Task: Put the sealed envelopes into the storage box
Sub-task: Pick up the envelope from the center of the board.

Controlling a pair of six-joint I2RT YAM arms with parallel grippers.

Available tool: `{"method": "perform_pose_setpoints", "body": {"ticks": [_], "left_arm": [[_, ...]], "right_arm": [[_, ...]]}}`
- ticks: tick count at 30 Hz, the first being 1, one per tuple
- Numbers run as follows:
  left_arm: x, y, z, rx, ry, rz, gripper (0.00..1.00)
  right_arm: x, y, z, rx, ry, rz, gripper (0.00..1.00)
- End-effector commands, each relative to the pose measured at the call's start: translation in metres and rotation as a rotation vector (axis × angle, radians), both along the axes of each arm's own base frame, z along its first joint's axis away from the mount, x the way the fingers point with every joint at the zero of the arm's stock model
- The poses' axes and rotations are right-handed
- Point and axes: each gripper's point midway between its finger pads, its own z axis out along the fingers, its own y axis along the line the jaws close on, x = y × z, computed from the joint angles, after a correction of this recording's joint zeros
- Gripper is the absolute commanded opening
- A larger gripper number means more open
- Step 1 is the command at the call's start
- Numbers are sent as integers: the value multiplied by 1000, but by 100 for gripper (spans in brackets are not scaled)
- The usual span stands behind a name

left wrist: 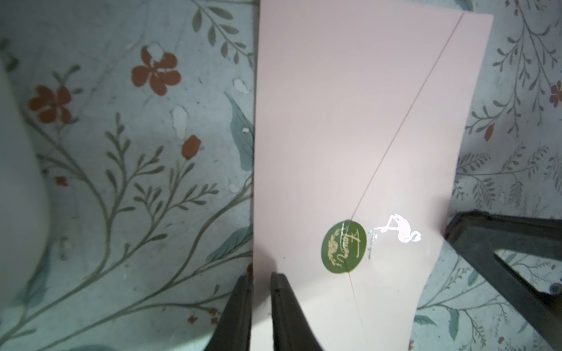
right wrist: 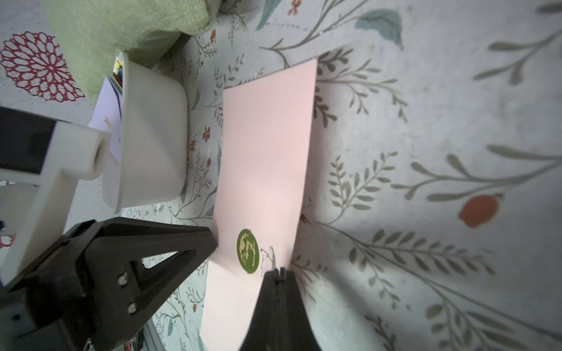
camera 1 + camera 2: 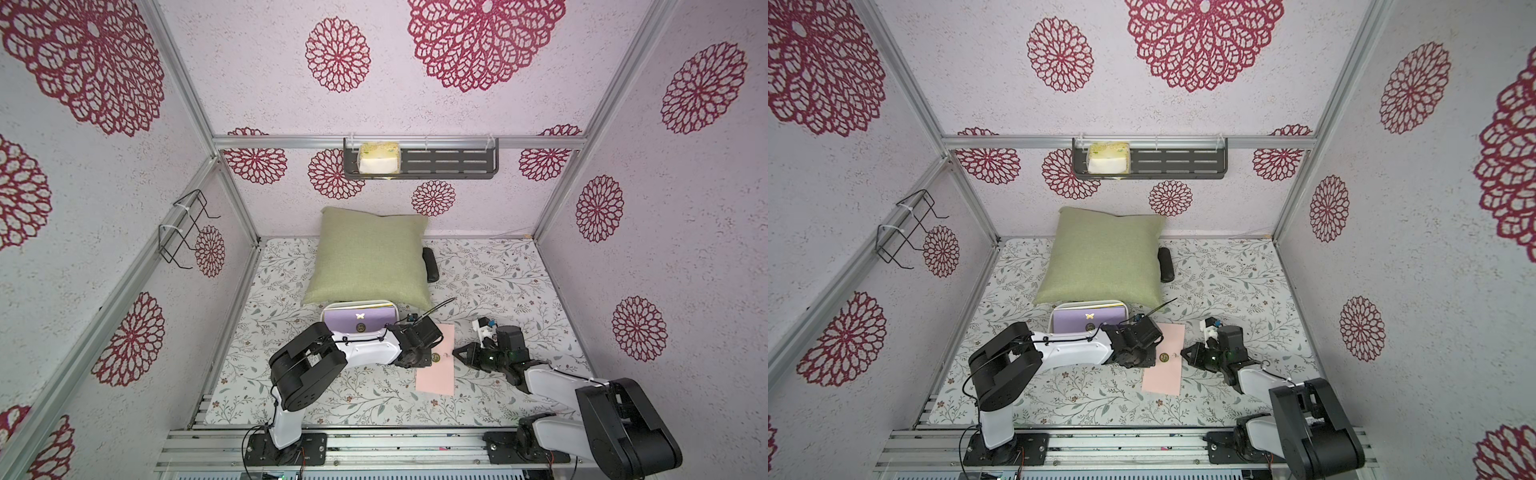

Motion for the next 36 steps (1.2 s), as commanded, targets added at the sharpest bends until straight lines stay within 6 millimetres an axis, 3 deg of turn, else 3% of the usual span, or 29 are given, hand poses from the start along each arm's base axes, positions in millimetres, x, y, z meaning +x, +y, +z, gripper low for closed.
{"method": "perform_pose_setpoints", "body": {"ticks": [1, 2, 3, 6, 11, 21, 26, 36], "left_arm": [[-12, -8, -22, -23, 52, -34, 18], [-12, -7, -23, -23, 53, -32, 18], [-12, -7, -23, -24, 54, -34, 18], [-12, -6, -24, -24, 54, -31, 17], [-13, -5, -25, -22, 59, -30, 17], [-12, -5, -27, -17, 62, -25, 15], [-13, -5, -29, -9, 70, -25, 12], [-14, -6, -34, 2, 87, -29, 4]], "right_arm": [[-5, 1, 2, -41, -18, 31, 0], [-4, -4, 0, -65, -19, 13, 4], [-3, -8, -1, -84, -21, -6, 15], [-3, -15, -2, -114, -27, -34, 34], [0, -20, -4, -126, -26, -65, 43], [8, -28, -13, -142, -10, -109, 46], [-1, -15, -18, -63, 57, -73, 46], [2, 7, 21, 147, 50, -59, 45]]}}
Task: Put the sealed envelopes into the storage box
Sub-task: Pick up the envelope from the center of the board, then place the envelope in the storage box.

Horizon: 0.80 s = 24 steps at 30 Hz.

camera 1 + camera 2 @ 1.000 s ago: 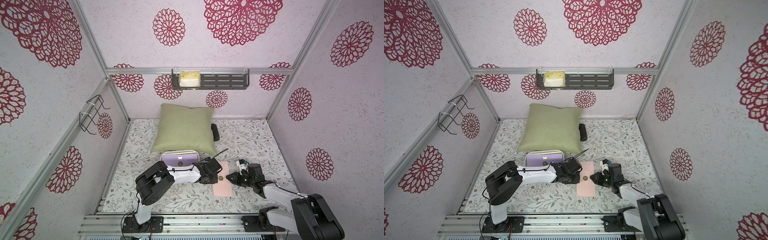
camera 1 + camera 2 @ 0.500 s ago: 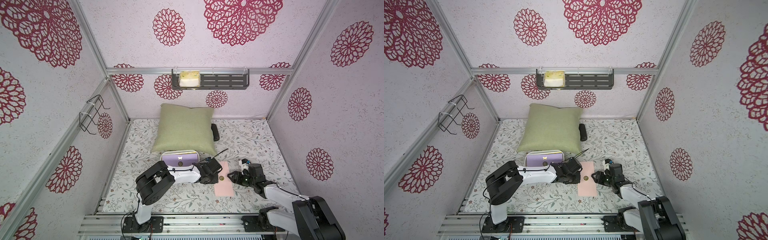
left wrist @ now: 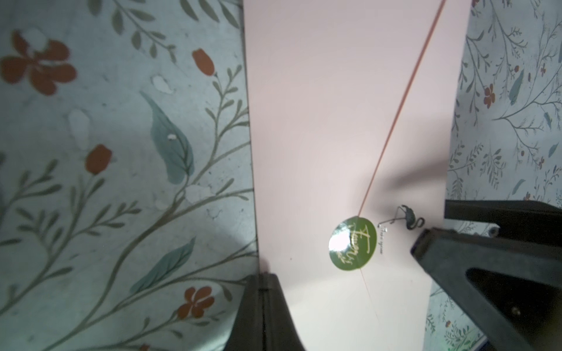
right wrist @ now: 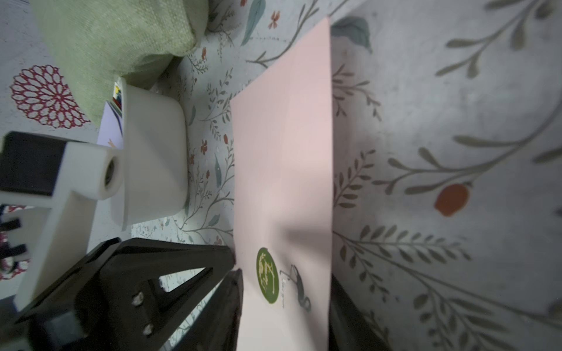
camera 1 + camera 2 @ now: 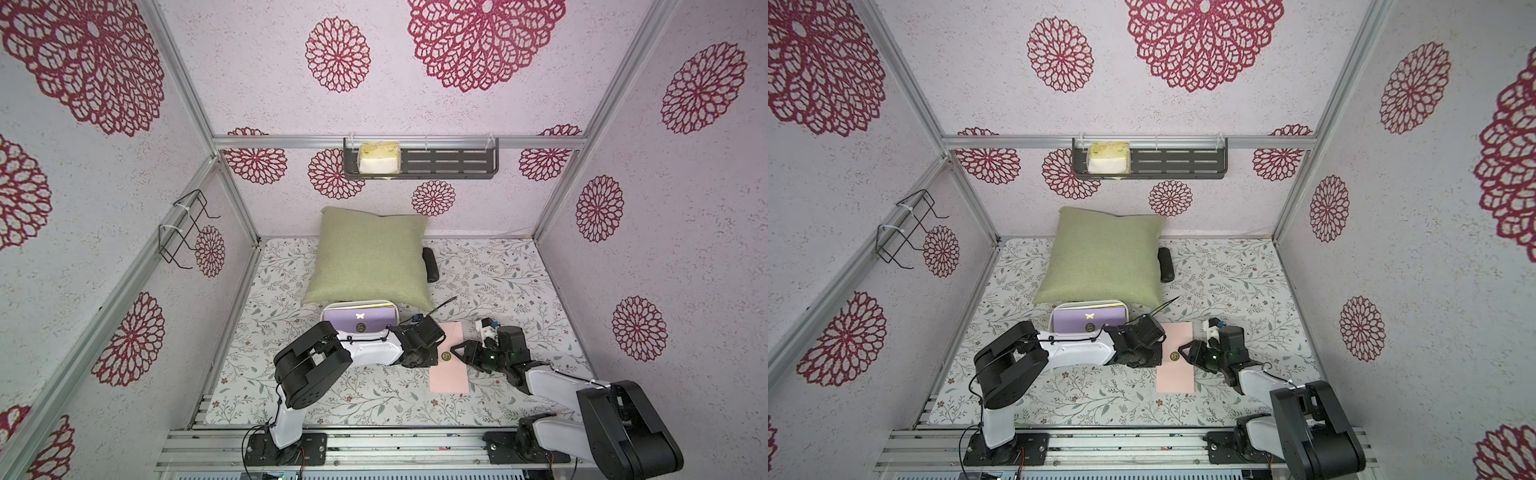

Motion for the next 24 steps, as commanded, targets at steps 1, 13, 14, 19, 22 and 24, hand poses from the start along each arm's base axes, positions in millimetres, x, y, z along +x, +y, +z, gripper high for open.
{"method": "perform_pose_setpoints", "body": {"ticks": [1, 13, 14, 19, 22, 24], "left_arm": [[-14, 18, -32, 100, 67, -11, 4], [3, 17, 43, -15, -175, -9, 44], [5, 20, 59, -18, -229, -8, 49], [14, 64, 123, -19, -436, 92, 63], [20, 116, 143, 45, -503, 207, 72], [24, 151, 146, 63, -488, 282, 74]], "right_arm": [[-1, 9, 18, 91, -4, 11, 44], [23, -11, 68, -146, -268, 25, 0], [29, -12, 87, -161, -340, 23, 0], [42, 19, 166, -179, -641, 135, 0], [42, 64, 188, -244, -756, 347, 0], [41, 95, 196, -293, -814, 496, 0]]}}
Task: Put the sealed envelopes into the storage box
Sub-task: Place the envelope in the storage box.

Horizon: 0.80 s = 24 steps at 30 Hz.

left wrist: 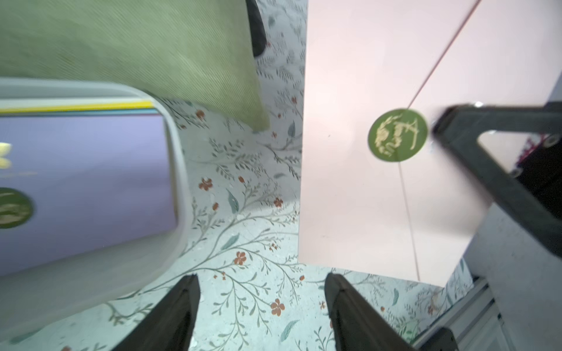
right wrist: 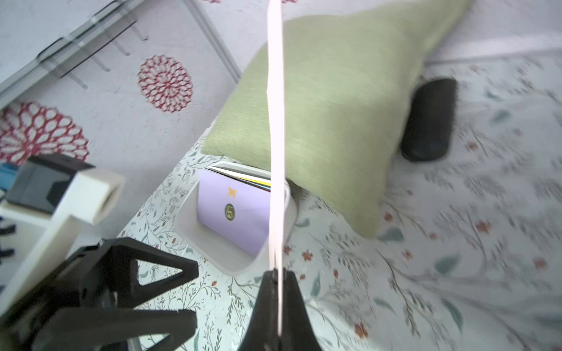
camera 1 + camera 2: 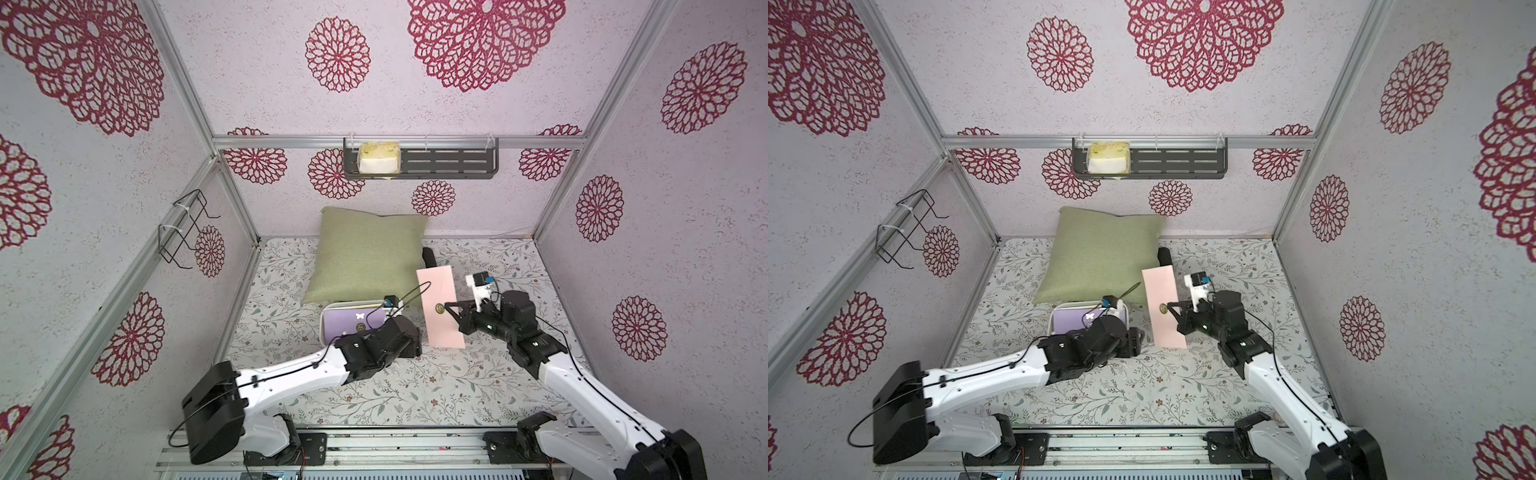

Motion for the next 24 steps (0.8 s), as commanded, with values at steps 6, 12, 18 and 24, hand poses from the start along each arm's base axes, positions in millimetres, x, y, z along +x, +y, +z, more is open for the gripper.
{"method": "perform_pose_setpoints", "body": {"ticks": [6, 12, 18, 24], "left_arm": [[9, 173, -14, 76, 38, 421, 76], [-6, 248, -6, 20, 21, 625, 77], [-16, 276, -15, -6, 49, 712, 76], [-20, 285, -20, -2, 58, 733, 76]], "right_arm": [[0, 105, 3, -406, -266, 481, 0], [7, 152, -3, -558, -370, 714, 0], [-2, 180, -26, -710, -378, 922, 0], [-3, 202, -50, -812, -359, 987, 0]]}}
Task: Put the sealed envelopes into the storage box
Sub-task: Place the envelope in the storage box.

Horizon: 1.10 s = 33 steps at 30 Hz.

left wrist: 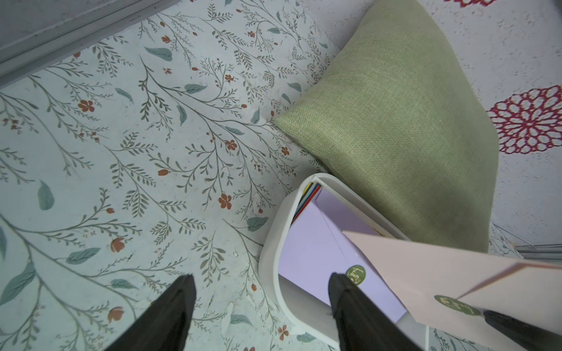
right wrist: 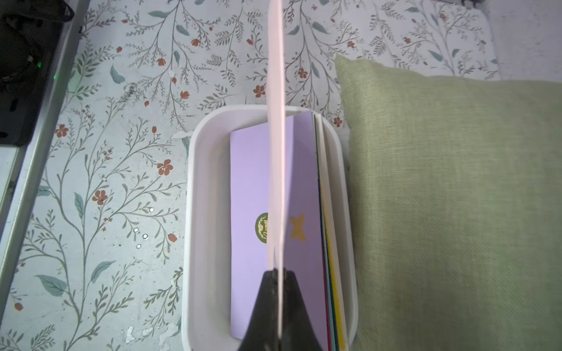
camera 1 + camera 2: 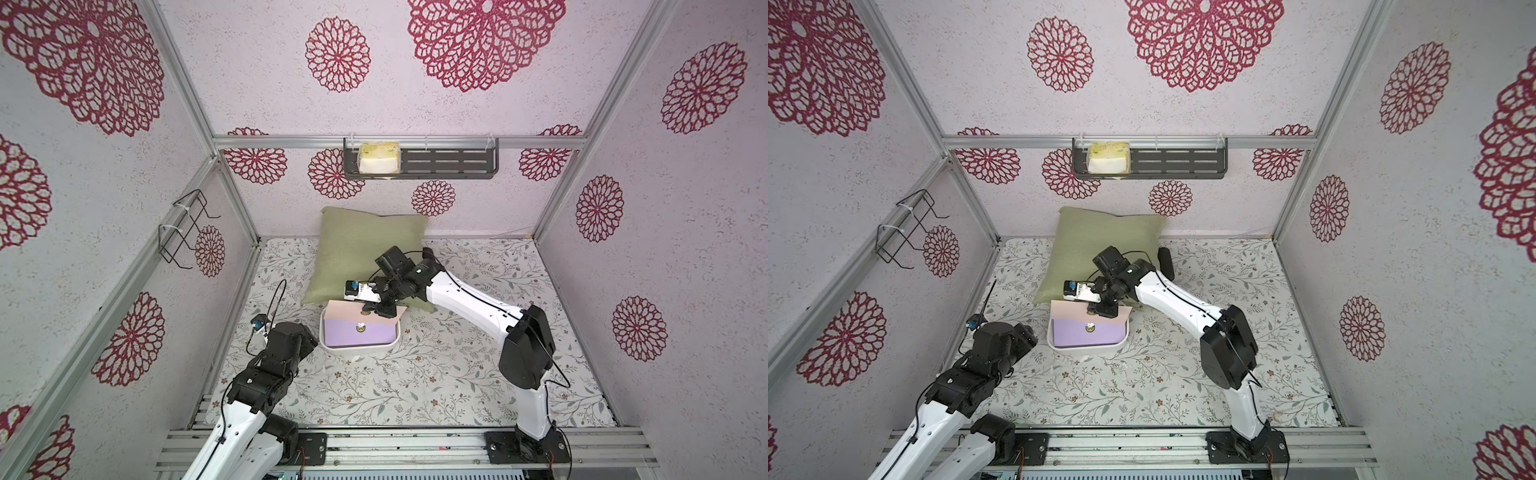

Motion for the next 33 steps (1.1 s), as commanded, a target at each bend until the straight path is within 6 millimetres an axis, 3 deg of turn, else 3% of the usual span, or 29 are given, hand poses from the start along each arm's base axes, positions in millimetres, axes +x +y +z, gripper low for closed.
{"method": "perform_pose_setpoints", "body": {"ticks": [1, 16, 18, 21, 24, 29, 33], "left_arm": [[-5, 3, -3, 5, 19, -8, 76], [-8, 3, -6, -3, 15, -25, 77], [-8, 2, -7, -5, 14, -27, 77], [-6, 1, -7, -6, 10, -34, 78], [-4, 2, -5, 3, 5, -37, 80], [7, 8, 10, 59, -30, -23, 87], [23, 21, 31, 168, -81, 14, 88]], "right_arm": [[-10, -1, -9, -107, -24, 69, 0], [-4, 12, -59, -276, -18, 75, 1], [-5, 13, -60, -277, -19, 75, 6], [0, 15, -61, -274, -30, 49, 26], [6, 23, -45, -218, -42, -2, 44], [25, 32, 18, -31, -82, -153, 55], [54, 5, 84, 210, -118, -395, 61]]}}
